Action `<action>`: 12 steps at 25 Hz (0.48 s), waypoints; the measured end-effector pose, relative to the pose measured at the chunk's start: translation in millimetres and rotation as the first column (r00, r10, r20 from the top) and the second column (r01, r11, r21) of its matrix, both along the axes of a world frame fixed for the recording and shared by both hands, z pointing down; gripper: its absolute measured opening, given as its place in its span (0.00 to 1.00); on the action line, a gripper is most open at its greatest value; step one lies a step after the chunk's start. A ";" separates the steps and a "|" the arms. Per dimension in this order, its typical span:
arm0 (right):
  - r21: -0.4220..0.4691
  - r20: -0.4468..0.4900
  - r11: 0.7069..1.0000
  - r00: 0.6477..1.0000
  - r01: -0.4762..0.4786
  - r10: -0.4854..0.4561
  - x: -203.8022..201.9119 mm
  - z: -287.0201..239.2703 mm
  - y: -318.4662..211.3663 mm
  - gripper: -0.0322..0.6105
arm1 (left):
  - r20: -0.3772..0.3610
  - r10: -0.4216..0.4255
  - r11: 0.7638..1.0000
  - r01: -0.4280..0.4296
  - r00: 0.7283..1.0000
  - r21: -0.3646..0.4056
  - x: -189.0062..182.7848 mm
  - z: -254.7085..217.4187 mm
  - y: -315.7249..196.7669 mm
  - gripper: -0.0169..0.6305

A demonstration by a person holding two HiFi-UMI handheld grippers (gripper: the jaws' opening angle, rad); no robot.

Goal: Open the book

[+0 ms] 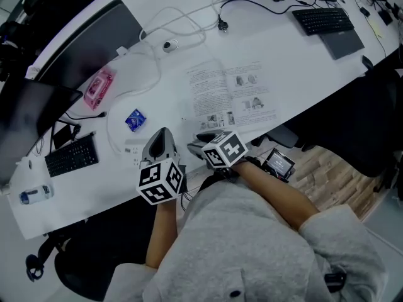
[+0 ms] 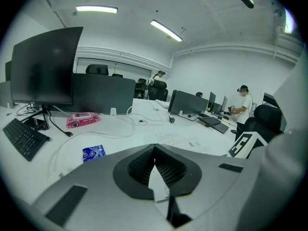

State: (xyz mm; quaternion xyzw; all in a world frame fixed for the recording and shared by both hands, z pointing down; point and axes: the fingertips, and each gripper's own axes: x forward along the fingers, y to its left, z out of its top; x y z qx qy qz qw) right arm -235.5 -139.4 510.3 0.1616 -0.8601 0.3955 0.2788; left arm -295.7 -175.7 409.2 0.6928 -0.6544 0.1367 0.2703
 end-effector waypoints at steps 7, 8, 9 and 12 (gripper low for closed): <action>0.217 0.109 0.976 0.994 -0.003 -0.021 47.9 -84.3 -15.0 0.16 | 0.025 0.064 0.998 -0.064 0.998 0.018 28.1 -6.8 -2.2 0.04; 0.248 0.127 0.969 0.992 -0.006 -0.026 61.1 -99.4 -15.9 0.14 | 0.025 0.075 0.997 -0.076 0.997 0.020 33.7 -8.4 -1.8 0.04; 0.276 0.146 0.961 0.989 -0.012 -0.029 76.0 -114.0 -15.8 0.13 | 0.026 0.088 0.996 -0.088 0.996 0.023 39.4 -10.3 -0.9 0.04; 0.362 0.176 0.930 0.984 -0.073 0.009 130.9 -152.9 -16.1 0.13 | 0.036 0.124 0.991 -0.126 0.992 0.045 56.9 -20.0 4.8 0.04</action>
